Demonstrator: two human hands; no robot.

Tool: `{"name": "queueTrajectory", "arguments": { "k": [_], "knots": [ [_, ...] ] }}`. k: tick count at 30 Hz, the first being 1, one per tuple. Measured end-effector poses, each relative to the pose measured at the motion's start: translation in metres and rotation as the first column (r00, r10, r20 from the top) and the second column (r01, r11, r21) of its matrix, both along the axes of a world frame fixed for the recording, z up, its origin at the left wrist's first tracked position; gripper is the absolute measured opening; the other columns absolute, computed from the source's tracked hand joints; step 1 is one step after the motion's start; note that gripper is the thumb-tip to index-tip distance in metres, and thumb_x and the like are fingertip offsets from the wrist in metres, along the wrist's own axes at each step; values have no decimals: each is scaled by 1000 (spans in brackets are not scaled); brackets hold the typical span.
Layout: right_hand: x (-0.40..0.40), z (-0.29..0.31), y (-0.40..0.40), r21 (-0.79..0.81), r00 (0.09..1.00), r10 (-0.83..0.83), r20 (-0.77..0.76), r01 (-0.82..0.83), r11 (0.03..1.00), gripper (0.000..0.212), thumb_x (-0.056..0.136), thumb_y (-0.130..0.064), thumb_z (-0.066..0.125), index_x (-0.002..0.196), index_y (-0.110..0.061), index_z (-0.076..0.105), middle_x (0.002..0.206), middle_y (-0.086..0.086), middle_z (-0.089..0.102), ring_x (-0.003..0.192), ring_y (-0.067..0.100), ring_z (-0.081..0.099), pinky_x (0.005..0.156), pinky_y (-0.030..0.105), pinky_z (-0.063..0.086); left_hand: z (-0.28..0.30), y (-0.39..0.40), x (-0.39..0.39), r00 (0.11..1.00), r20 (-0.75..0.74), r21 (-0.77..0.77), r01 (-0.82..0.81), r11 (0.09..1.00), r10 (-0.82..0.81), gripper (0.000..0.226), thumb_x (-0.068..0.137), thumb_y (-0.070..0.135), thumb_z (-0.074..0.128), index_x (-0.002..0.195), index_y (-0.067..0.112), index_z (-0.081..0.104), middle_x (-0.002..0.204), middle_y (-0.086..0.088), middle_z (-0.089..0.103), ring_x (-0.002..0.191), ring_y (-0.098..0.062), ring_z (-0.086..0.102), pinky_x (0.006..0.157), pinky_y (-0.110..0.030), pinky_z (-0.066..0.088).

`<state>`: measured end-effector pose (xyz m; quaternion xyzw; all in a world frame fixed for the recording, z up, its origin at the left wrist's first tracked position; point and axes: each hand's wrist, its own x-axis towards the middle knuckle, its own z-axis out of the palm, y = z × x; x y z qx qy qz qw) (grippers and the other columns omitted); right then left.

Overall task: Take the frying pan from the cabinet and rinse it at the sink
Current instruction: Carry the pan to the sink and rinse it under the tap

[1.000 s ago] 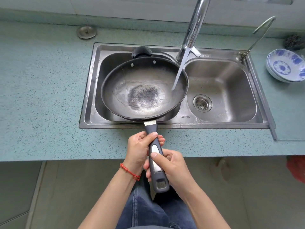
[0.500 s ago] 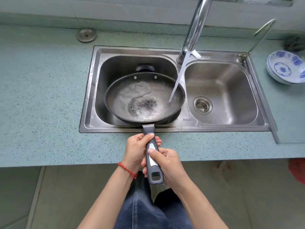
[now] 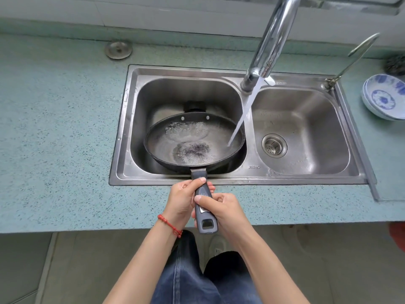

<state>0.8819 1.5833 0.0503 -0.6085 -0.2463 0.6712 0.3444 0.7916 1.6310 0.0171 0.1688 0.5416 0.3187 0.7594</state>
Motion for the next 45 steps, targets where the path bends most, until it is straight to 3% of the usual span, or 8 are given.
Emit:
{"name": "queueTrajectory", "arguments": {
  "k": [5,12,17,23,29,34,38,45],
  "knots": [
    [1,-9,4,-12,999,10,47,-10,1000,23,63,-32,65,64,-10,61,68,17,58,51,15,57,52,26,47,-6,5,-3,999,3,10,50,999,-50,15,83,4,55,73,-6,61,58,-6,68,54,-15,66,56,-24,56],
    [10,-9,4,96,980,59,188,-78,992,28,80,-27,65,55,-17,57,42,-13,51,42,-1,46,43,11,36,-7,6,-7,990,-37,7,137,990,-137,13,80,10,62,76,-3,62,61,-6,68,54,-15,65,54,-23,53],
    [42,-20,14,138,963,-11,271,-27,990,12,86,-21,61,77,-16,66,58,2,62,46,13,55,46,24,46,1,-6,-13,979,-43,35,201,979,-200,19,69,17,70,82,5,64,78,-12,69,75,-25,69,69,-34,56],
    [125,-37,70,200,884,-283,372,221,955,14,90,-12,52,97,-2,60,66,9,60,39,5,56,40,17,47,11,-18,-12,987,-113,8,119,993,-117,15,62,20,70,76,13,73,93,-16,70,96,-34,63,89,-49,47],
    [186,-32,163,319,813,-448,373,341,884,17,91,-20,48,95,-5,55,68,7,59,36,5,57,36,18,45,15,-20,-6,987,-149,36,62,997,-56,7,61,13,72,68,13,74,70,-3,72,73,-16,68,73,-32,52],
    [199,-28,224,312,820,-463,337,366,877,19,92,-22,46,93,-5,53,65,6,59,37,9,56,36,20,47,14,-18,-4,984,-178,29,19,999,-13,32,51,18,70,79,3,67,63,-6,69,62,-15,67,58,-24,54],
    [202,-42,235,351,831,-421,364,296,888,23,93,-17,41,72,-12,49,65,7,58,35,4,56,37,18,47,13,-18,-3,982,-188,38,14,999,-6,52,40,29,72,83,1,67,67,-9,70,64,-15,68,59,-24,54],
    [206,-59,227,301,843,-449,296,363,882,24,91,-17,47,68,-20,51,61,1,56,36,2,56,37,18,40,7,-19,-4,980,-197,41,2,999,7,54,42,31,72,86,-1,67,71,-10,71,70,-18,66,65,-26,52]
  ]
}}
